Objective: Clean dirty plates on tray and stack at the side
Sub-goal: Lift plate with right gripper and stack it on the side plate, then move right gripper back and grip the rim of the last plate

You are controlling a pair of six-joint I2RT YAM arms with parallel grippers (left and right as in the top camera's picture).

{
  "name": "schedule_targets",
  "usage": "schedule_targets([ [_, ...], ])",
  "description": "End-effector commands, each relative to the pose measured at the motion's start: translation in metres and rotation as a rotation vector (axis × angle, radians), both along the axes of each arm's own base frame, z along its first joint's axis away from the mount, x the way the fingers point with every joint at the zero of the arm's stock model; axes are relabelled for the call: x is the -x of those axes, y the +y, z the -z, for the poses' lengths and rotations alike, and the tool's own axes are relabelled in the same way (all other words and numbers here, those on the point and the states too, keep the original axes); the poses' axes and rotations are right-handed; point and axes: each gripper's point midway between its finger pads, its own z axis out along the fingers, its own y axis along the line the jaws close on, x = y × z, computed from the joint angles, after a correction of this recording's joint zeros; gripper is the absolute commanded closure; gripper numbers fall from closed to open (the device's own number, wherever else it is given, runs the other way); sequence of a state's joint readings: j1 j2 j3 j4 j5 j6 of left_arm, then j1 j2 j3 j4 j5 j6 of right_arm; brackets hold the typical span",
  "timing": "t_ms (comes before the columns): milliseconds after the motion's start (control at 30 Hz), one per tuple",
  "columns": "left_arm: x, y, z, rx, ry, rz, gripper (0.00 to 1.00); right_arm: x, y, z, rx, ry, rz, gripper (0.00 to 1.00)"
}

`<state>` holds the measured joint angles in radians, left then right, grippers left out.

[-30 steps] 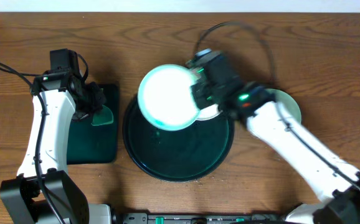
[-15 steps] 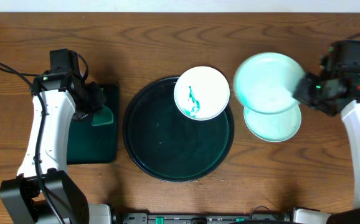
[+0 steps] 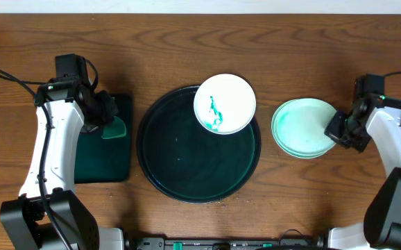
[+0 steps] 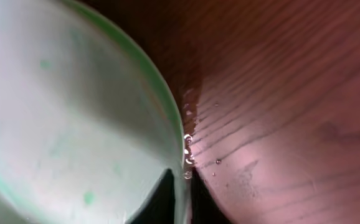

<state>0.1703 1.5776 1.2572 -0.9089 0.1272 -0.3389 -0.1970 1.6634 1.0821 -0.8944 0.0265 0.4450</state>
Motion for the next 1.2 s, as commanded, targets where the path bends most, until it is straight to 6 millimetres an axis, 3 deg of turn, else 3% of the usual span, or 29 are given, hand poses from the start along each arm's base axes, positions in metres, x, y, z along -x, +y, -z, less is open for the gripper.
schedule_targets([
  [0, -0.003, 0.004, -0.003, -0.018, -0.011, 0.004, 0.93, -0.008, 0.011, 0.001, -0.048, -0.027, -0.046, 0.77],
  [67, -0.003, 0.005, -0.003, -0.018, -0.012, 0.004, 0.93, -0.016, 0.021, -0.006, -0.085, -0.058, -0.108, 0.63],
  [133, -0.003, 0.005, -0.003, -0.018, -0.014, 0.004, 0.93, -0.026, 0.033, -0.017, -0.131, -0.091, -0.173, 0.57],
  [433, -0.004, 0.005, -0.003, -0.019, -0.017, 0.004, 0.93, -0.096, 0.109, -0.098, -0.235, -0.366, -0.529, 0.55],
  [567, -0.004, 0.005, -0.003, -0.019, -0.017, 0.004, 0.92, -0.127, 0.155, -0.113, -0.228, -0.411, -0.694, 0.51],
  [767, -0.008, 0.005, -0.004, -0.022, -0.030, 0.004, 0.93, -0.158, 0.205, -0.081, -0.234, -0.332, -0.875, 0.48],
  [967, -0.011, 0.006, -0.005, -0.024, -0.044, 0.004, 0.93, -0.160, 0.229, -0.029, -0.249, -0.228, -1.006, 0.47],
  [1100, -0.011, 0.006, -0.005, -0.024, -0.042, 0.004, 0.93, -0.155, 0.231, -0.001, -0.268, -0.163, -1.003, 0.57],
  [1167, -0.011, 0.006, -0.005, -0.024, -0.043, 0.004, 0.93, -0.153, 0.231, 0.013, -0.276, -0.135, -1.000, 0.73],
])
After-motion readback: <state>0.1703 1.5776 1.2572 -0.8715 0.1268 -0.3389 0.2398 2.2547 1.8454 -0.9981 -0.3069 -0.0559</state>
